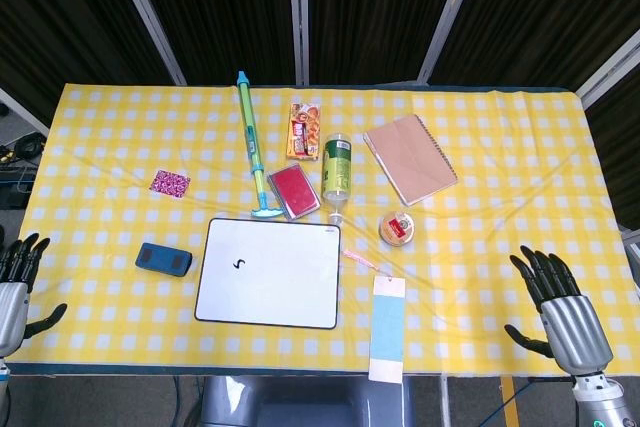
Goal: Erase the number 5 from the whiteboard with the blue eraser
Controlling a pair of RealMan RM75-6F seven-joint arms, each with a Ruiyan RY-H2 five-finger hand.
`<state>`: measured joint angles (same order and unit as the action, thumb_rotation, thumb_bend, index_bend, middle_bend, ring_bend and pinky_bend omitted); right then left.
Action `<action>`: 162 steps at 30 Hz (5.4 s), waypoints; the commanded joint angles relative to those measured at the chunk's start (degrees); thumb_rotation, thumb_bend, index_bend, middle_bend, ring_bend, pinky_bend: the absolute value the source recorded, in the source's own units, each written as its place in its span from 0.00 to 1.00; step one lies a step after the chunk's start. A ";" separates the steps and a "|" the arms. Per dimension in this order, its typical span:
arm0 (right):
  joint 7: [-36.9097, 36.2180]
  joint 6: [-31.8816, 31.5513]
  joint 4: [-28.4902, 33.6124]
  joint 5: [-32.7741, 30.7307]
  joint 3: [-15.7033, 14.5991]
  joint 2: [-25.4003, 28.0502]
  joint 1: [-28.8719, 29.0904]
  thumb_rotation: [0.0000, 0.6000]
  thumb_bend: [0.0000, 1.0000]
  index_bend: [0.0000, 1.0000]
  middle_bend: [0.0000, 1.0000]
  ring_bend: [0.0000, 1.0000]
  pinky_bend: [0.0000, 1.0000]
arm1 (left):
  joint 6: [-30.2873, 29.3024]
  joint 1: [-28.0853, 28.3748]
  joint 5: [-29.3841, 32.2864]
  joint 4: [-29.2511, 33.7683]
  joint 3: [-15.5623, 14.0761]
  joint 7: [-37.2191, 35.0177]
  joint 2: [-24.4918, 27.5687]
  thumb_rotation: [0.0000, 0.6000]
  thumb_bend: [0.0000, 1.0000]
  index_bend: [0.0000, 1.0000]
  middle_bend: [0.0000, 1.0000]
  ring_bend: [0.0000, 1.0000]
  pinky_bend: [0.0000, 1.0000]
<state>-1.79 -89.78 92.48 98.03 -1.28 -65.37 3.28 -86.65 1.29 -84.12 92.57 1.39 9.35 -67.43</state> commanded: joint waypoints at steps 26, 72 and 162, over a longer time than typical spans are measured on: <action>-1.98 0.89 0.70 -1.19 0.20 1.07 0.26 1.00 0.04 0.00 0.00 0.00 0.00 | 14.90 9.66 4.73 0.35 1.72 13.35 -1.96 1.00 0.22 0.08 0.00 0.00 0.03; -5.24 1.56 0.61 -2.06 0.31 2.16 0.50 1.00 0.04 0.00 0.00 0.00 0.00 | 31.18 29.14 31.09 -4.42 2.46 29.07 -14.43 1.00 0.38 0.43 0.21 0.15 0.18; -7.29 3.25 -0.04 -3.13 0.18 2.24 1.07 1.00 0.04 0.00 0.00 0.00 0.00 | 20.97 30.99 -1.90 -31.44 1.77 -6.83 -38.04 1.00 0.56 0.85 0.65 0.55 0.58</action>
<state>-9.09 -86.53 92.45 94.91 -1.10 -63.12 4.34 -65.80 32.21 -86.14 61.43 3.03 2.72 -105.75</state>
